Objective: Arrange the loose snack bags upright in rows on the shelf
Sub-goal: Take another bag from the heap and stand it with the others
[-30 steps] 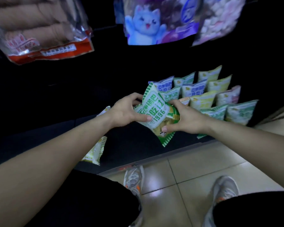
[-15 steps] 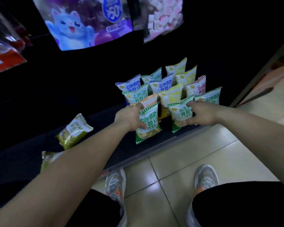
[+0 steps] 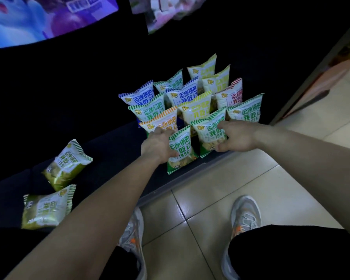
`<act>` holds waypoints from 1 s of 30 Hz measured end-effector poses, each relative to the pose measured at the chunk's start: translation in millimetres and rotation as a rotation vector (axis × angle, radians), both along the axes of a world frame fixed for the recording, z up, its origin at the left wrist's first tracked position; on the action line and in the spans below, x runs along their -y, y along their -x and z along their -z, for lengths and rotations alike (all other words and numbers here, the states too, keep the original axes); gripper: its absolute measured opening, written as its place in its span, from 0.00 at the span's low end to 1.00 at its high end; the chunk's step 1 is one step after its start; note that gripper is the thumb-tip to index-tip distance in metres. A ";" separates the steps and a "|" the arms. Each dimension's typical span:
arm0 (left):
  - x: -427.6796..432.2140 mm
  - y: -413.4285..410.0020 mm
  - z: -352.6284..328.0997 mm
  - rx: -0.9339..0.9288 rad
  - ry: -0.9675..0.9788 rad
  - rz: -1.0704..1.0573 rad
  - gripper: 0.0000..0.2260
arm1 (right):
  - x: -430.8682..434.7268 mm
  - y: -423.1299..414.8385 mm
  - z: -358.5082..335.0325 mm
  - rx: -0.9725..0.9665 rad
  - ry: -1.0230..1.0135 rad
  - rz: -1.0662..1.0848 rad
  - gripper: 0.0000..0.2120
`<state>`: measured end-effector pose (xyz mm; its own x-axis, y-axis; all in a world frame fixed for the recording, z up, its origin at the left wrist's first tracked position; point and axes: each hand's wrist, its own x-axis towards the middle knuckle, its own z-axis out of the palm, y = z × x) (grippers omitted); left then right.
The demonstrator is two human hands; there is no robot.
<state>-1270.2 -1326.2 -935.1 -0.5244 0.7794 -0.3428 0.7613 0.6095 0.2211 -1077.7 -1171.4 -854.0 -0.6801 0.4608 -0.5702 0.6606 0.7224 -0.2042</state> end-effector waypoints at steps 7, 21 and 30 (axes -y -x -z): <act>-2.7 -8.8 -7.4 -0.125 0.029 0.075 0.37 | 12.0 6.6 -5.9 0.036 -0.047 -0.045 0.41; 120.2 16.8 -124.9 -0.184 0.021 -0.036 0.36 | 91.4 28.9 -67.1 -0.096 -0.099 -0.134 0.38; 291.6 55.5 -171.6 -0.164 0.094 -0.241 0.34 | 208.3 86.9 -79.7 -0.118 -0.142 -0.361 0.36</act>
